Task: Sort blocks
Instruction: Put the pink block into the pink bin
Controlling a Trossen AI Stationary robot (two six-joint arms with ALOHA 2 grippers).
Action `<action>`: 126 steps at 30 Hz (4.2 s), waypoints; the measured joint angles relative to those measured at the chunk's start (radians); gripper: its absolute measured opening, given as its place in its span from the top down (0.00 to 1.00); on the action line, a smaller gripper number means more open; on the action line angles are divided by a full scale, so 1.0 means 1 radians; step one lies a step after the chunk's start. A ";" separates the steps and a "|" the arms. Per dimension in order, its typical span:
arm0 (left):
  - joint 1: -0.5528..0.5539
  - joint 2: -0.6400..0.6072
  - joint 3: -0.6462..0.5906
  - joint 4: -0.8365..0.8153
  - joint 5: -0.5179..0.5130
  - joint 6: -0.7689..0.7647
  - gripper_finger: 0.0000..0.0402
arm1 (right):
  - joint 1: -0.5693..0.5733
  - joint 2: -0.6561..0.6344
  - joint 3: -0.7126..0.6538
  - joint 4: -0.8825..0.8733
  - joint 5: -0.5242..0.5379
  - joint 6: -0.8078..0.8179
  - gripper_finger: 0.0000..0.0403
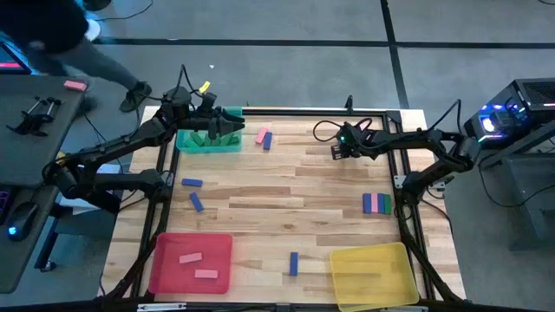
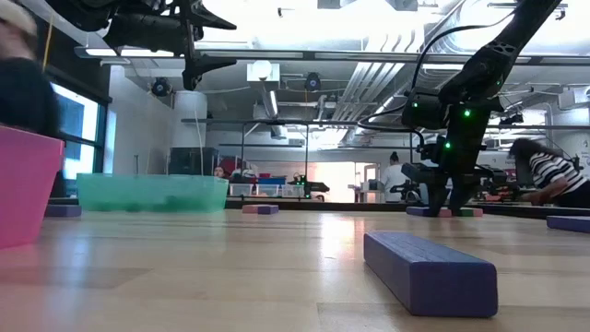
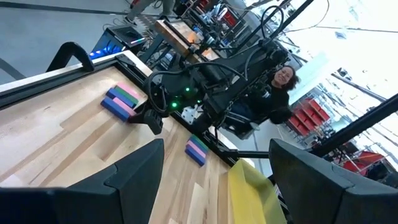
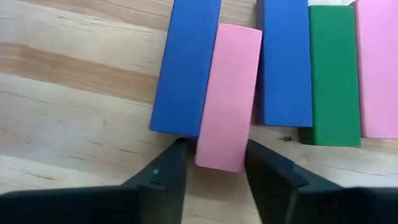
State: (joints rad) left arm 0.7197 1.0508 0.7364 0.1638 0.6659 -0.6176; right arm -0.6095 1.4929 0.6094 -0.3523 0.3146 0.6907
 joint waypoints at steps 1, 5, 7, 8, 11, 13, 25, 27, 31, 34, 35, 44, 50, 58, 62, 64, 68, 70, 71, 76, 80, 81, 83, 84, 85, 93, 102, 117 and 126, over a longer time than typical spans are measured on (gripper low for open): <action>0.000 0.000 0.000 0.002 0.000 -0.003 0.31 | 0.000 0.000 0.000 -0.001 0.000 0.000 0.69; 0.000 0.001 0.000 0.111 0.002 -0.101 0.31 | 0.011 -0.003 0.000 -0.012 0.002 0.015 0.86; 0.000 0.000 0.000 0.222 0.003 -0.182 0.31 | 0.025 -0.009 -0.001 -0.015 0.000 0.016 0.92; 0.000 0.000 0.000 0.282 0.003 -0.220 0.31 | 0.033 -0.013 -0.001 -0.017 0.001 0.017 0.92; 0.000 -0.001 0.000 0.435 0.004 -0.287 0.31 | 0.048 -0.032 -0.003 -0.046 -0.013 0.033 0.92; 0.000 -0.001 0.000 0.503 0.005 -0.324 0.31 | 0.063 -0.053 -0.004 -0.091 -0.024 0.064 0.92; -0.001 0.000 0.000 0.552 0.002 -0.321 0.31 | 0.254 -0.332 -0.001 -0.337 -0.030 0.200 0.92; -0.001 0.000 0.001 0.525 0.002 -0.262 0.31 | 0.293 -0.387 0.019 -0.360 -0.033 0.219 0.92; -0.028 0.001 0.055 0.325 0.001 -0.045 0.31 | 0.363 -0.473 0.109 -0.366 -0.044 0.193 0.92; -0.080 0.018 0.140 0.075 0.002 0.243 0.31 | 0.402 -0.493 0.204 -0.321 -0.065 0.128 0.92; -0.097 0.031 0.168 -0.009 -0.001 0.337 0.31 | 0.411 -0.492 0.237 -0.296 -0.083 0.102 0.92; -0.308 0.173 0.376 -0.405 -0.274 1.147 0.31 | 0.429 -0.320 0.541 -0.183 -0.361 -0.165 0.92; -0.437 0.219 0.395 -0.383 -0.578 1.610 0.31 | 0.429 -0.164 0.723 -0.201 -0.521 -0.287 0.92; -0.494 0.240 0.396 -0.356 -0.607 1.638 0.31 | 0.429 -0.011 0.907 -0.354 -0.583 -0.392 0.92; -0.511 0.237 0.396 -0.339 -0.572 1.602 0.31 | 0.426 0.042 0.957 -0.396 -0.630 -0.412 0.92; -0.522 0.239 0.396 -0.351 -0.553 1.619 0.31 | 0.426 0.057 0.977 -0.390 -0.654 -0.415 0.92; -0.553 0.239 0.396 -0.325 -0.545 1.669 0.31 | 0.426 0.080 0.994 -0.398 -0.670 -0.414 0.92; -0.561 0.238 0.396 -0.323 -0.544 1.685 0.31 | 0.426 0.082 0.994 -0.392 -0.687 -0.408 0.92; -0.565 0.240 0.396 -0.324 -0.544 1.694 0.31 | 0.426 0.082 0.994 -0.391 -0.691 -0.403 0.92; -0.583 0.260 0.396 -0.315 -0.544 1.703 0.38 | 0.426 0.080 0.995 -0.386 -0.721 -0.377 0.92; -0.588 0.291 0.395 -0.315 -0.545 1.706 0.51 | 0.426 0.080 0.995 -0.383 -0.731 -0.368 0.92; -0.594 0.295 0.394 -0.316 -0.545 1.712 0.55 | 0.426 0.080 0.995 -0.386 -0.731 -0.360 0.92; -0.602 0.295 0.394 -0.287 -0.545 1.713 0.61 | 0.426 0.080 0.995 -0.387 -0.731 -0.355 0.92; -0.606 0.293 0.395 -0.276 -0.545 1.712 0.64 | 0.426 0.080 0.995 -0.384 -0.733 -0.355 0.92; -0.607 0.293 0.395 -0.271 -0.544 1.713 0.67 | 0.426 0.080 0.995 -0.384 -0.737 -0.355 0.92; -0.607 0.293 0.395 -0.279 -0.522 1.722 0.92 | 0.425 0.080 0.995 -0.385 -0.782 -0.342 0.91; -0.611 0.283 0.395 -0.356 -0.601 1.674 0.94 | 0.393 0.049 0.994 -0.362 -0.797 -0.196 0.56; 0.123 0.094 0.087 -0.745 -0.697 0.498 0.94 | 0.248 -0.067 0.994 -0.455 -0.600 -0.280 0.35; 0.227 0.214 0.115 -0.816 -0.650 0.320 0.94 | 0.185 -0.046 0.994 -0.428 -0.601 -0.307 0.35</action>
State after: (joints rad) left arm 0.9471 1.2646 0.8512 -0.6519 0.0154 -0.2974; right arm -0.4243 1.4467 1.6035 -0.7807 -0.2867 0.3836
